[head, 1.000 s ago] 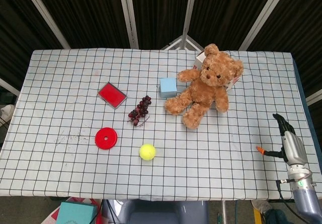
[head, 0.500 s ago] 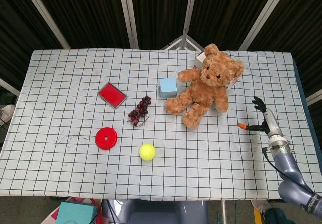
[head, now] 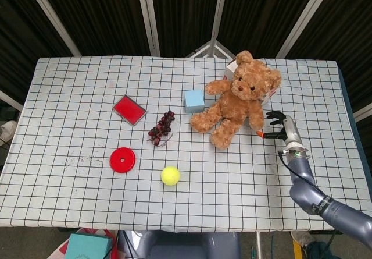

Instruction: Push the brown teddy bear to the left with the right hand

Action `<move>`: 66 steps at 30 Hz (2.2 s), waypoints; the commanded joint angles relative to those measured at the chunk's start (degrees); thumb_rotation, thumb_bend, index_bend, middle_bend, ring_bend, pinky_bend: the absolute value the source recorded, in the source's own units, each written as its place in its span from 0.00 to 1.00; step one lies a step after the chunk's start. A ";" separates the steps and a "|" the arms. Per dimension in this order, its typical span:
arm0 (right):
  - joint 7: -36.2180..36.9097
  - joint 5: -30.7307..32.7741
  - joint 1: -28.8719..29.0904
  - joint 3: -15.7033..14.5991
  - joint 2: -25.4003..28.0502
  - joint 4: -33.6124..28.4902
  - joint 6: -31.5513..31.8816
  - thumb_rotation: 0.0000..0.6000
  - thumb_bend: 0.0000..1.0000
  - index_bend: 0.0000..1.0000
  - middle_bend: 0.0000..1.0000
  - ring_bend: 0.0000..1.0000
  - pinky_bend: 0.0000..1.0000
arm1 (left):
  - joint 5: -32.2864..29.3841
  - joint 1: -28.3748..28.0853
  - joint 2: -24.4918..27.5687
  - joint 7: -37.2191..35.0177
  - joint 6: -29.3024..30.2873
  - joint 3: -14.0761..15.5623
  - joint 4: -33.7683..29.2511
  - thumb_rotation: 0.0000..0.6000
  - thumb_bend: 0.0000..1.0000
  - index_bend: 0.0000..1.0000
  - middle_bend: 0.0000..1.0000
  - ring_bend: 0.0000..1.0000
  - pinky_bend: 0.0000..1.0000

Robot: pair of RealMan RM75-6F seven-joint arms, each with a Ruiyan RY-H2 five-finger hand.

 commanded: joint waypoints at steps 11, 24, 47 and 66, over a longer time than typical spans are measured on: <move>-7.88 10.21 6.03 2.42 -5.44 4.18 4.10 1.00 0.10 0.42 0.42 0.43 0.02 | -0.70 -0.52 -0.22 0.80 -0.99 -0.20 0.07 1.00 0.18 0.24 0.00 0.01 0.14; -8.85 12.40 6.35 6.43 -8.77 6.82 9.27 1.00 0.35 0.68 0.64 0.62 0.15 | -0.56 -0.49 0.00 -0.25 -1.25 -0.23 0.50 1.00 0.18 0.24 0.00 0.01 0.14; -11.78 7.23 4.12 8.83 -8.42 4.94 9.67 1.00 0.56 0.73 0.68 0.64 0.19 | -0.89 -0.85 -0.47 2.07 -1.59 -0.18 -0.19 1.00 0.18 0.25 0.00 0.01 0.14; -14.43 5.84 4.07 9.75 -9.11 3.71 11.81 1.00 0.56 0.73 0.68 0.64 0.19 | -0.78 -0.72 -0.30 1.26 -1.51 -0.20 0.04 1.00 0.18 0.25 0.00 0.01 0.14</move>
